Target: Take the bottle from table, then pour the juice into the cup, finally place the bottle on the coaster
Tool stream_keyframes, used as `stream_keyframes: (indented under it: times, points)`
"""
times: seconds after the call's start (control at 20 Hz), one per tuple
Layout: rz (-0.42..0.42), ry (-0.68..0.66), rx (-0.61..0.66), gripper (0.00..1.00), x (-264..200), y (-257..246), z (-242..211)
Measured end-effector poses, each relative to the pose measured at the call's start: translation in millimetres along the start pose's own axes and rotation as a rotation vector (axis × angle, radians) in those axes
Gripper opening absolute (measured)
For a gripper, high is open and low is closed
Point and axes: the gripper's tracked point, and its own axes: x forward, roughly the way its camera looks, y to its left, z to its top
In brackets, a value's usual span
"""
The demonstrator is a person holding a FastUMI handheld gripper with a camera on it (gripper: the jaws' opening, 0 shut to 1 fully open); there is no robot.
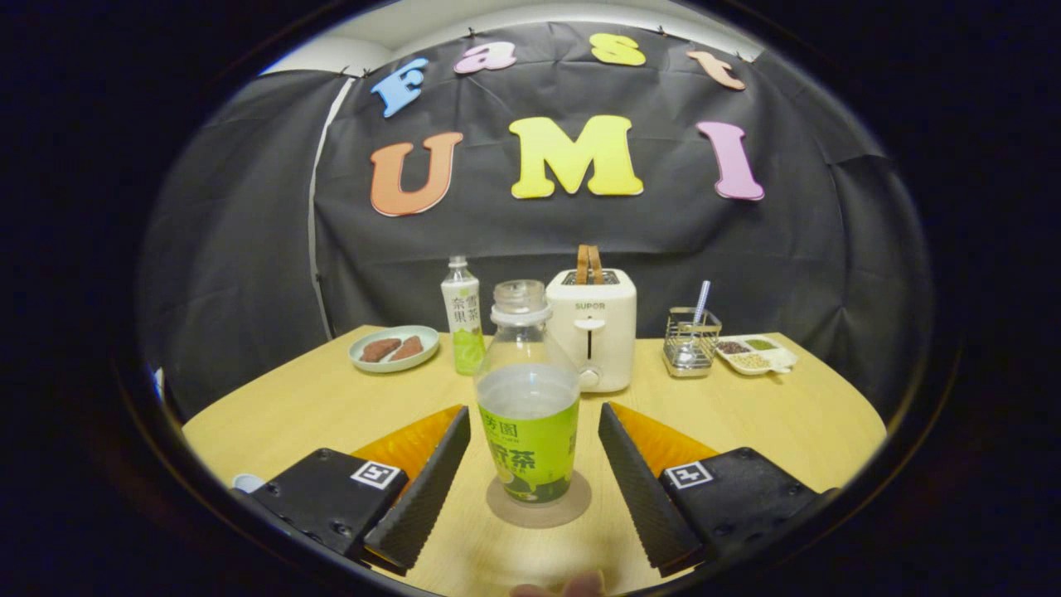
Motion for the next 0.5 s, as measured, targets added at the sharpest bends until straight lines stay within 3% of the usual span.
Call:
stream_keyframes:
  times: [0.35, 0.5]
  points:
    - [0.007, -0.052, -0.019, 1.0, -64, -2, 4]
    - [-0.029, -0.101, -0.008, 1.0, -96, -11, 10]
